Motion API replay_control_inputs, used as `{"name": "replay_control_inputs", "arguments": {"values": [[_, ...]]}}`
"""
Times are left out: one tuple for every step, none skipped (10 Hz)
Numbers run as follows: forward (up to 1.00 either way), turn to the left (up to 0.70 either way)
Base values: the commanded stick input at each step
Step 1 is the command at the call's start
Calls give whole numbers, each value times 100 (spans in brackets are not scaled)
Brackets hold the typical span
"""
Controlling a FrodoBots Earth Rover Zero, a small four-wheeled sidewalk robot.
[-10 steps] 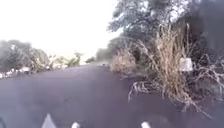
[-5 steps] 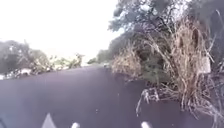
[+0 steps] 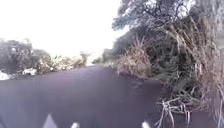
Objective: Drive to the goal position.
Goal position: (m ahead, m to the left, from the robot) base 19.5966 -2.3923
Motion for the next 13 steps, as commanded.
{"name": "replay_control_inputs", "arguments": {"values": [[85,0],[85,0],[85,0],[85,0],[85,0],[85,0],[85,0],[85,0],[85,0],[85,0],[85,0],[85,0],[85,0]]}}
